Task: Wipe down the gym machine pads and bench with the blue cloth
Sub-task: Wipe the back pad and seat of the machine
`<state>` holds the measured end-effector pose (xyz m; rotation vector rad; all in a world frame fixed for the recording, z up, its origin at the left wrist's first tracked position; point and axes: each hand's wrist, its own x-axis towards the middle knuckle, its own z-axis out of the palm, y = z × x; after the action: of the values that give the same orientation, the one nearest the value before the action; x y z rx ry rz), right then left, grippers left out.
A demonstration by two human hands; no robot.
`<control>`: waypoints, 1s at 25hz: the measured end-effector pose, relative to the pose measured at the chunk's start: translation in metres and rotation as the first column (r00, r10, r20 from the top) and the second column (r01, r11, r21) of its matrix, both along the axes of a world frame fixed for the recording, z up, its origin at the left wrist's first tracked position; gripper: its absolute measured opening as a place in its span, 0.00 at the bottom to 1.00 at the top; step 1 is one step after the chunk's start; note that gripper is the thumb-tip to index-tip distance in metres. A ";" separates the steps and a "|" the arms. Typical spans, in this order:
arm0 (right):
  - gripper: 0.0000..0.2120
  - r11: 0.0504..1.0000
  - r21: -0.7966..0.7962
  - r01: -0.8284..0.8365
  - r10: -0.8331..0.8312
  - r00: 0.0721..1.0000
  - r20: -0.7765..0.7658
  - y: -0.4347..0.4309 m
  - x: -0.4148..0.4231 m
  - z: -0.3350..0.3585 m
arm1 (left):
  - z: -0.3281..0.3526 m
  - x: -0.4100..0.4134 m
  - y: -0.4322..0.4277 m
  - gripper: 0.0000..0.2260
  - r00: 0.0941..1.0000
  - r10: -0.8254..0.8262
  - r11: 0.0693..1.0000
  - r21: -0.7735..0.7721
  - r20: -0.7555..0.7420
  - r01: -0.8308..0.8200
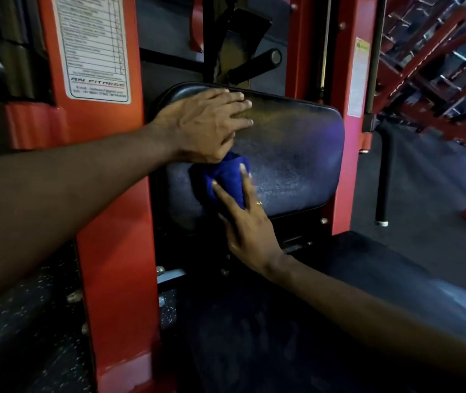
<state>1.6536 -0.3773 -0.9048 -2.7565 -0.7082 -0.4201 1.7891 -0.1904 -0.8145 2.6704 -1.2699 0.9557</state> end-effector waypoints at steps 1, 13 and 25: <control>0.34 0.998 -0.047 -0.051 0.052 0.999 0.014 0.000 0.003 0.005 | 0.000 0.001 0.000 0.26 1.000 -0.005 1.000 -0.001 0.001 0.005; 0.31 0.657 -0.593 -0.465 0.512 0.853 -0.102 -0.025 0.005 0.026 | -0.004 0.004 0.002 0.26 0.999 0.018 0.999 0.044 0.035 -0.020; 0.29 0.789 0.331 0.518 -0.552 0.834 0.011 -0.046 0.098 0.077 | -0.003 0.002 0.000 0.25 0.998 0.029 0.996 0.080 0.051 -0.033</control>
<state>1.7517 -0.4235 -0.8281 -2.5897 0.1509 -0.7290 1.7914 -0.1909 -0.8175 2.7507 -1.3080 1.0021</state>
